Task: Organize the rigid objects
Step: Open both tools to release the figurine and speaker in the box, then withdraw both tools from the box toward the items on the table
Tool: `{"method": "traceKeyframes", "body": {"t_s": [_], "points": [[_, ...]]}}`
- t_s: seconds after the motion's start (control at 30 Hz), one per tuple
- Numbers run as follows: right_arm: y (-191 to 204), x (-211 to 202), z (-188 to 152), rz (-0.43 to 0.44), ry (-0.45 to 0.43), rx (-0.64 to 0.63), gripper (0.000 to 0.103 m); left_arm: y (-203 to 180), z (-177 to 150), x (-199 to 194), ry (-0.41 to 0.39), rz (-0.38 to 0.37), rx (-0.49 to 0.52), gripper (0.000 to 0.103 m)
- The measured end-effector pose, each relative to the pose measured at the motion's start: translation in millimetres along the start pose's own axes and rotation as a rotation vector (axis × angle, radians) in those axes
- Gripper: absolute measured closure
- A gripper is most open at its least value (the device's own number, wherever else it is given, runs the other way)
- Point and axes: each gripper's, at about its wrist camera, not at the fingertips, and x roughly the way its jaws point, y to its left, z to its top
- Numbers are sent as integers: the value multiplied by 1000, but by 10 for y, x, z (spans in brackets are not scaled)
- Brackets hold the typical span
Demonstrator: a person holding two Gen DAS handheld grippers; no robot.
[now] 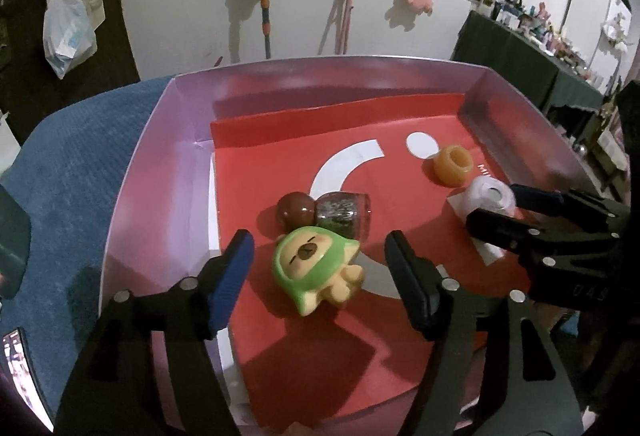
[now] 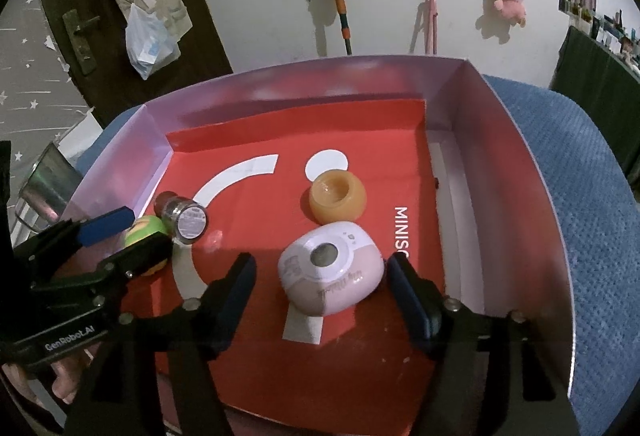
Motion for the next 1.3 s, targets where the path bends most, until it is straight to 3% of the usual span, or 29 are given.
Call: {"method": "traceKeyframes", "body": {"t_s": [0.27,0.4,0.53,0.6,1.1,1.3], "points": [[68,-216,-16,40,-42,1,19,-75,-32,-177,-46,7,22,25],[111,-345,-32,64,-75,-1,14,-70,-53,-307,-77,5,19,10],[128,-493,-60,102,-107,7,8,-36,-75,-417,-97,-10,0,9],[164,-568,-76,109,-124,3,1,-35,-94,-468,-108,-11,-6,4],[345,-1102,-238,86,-275,-47,0,-23,-254,-954,-260,23,-47,0],[413,-1293,-331,59,-338,-62,0,-57,-362,-1080,-286,31,-38,0]]}}
